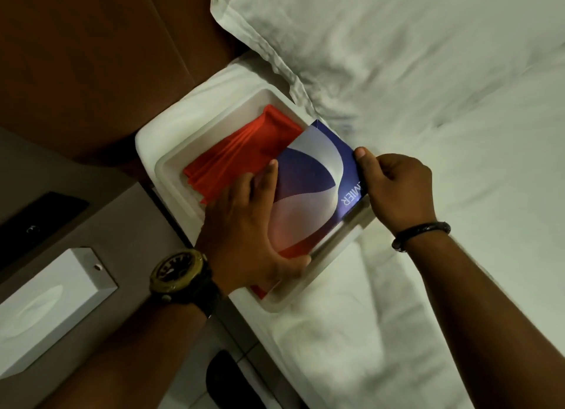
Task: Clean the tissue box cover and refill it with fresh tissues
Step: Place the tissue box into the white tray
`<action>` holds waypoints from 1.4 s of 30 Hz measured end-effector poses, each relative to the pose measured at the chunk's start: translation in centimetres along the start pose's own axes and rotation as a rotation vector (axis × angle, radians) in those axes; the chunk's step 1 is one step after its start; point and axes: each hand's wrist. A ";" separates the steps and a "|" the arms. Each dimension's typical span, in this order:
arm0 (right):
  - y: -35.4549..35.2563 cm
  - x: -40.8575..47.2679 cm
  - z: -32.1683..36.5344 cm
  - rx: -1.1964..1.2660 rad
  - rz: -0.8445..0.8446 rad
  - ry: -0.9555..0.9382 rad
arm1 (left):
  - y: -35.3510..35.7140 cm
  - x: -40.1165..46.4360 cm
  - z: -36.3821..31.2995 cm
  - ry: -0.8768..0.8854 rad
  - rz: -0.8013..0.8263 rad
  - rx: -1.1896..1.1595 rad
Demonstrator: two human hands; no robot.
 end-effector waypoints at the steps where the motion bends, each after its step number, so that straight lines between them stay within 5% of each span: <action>1: 0.2 -0.2 -0.3 -0.007 0.010 0.003 | 0.1 -0.3 -0.1 -0.002 0.006 -0.001; 7: 1.3 -1.4 -2.1 -0.194 -0.094 -0.118 | 0.6 -0.1 0.0 -0.002 0.070 -0.031; 22: 2.1 -3.0 -4.4 -0.126 -0.029 -0.016 | 6.2 -3.9 -0.5 -0.178 -0.330 -0.110; 30: 2.8 -6.2 3.0 -0.033 -0.188 -0.212 | 8.3 -11.0 3.6 -0.590 -0.309 -0.723; 37: 14.0 -13.5 13.0 0.126 0.051 -0.287 | 7.5 -20.4 15.3 -0.883 -0.269 -0.902; 42: 24.3 -20.4 19.7 0.176 0.362 -0.137 | 7.5 -26.2 27.0 -1.075 -0.339 -0.949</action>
Point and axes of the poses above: each hand's wrist, its own x-axis towards the middle knuckle, its own y-axis out of the palm, z = x × y, and after that the axes turned 7 degrees about x, right-handed
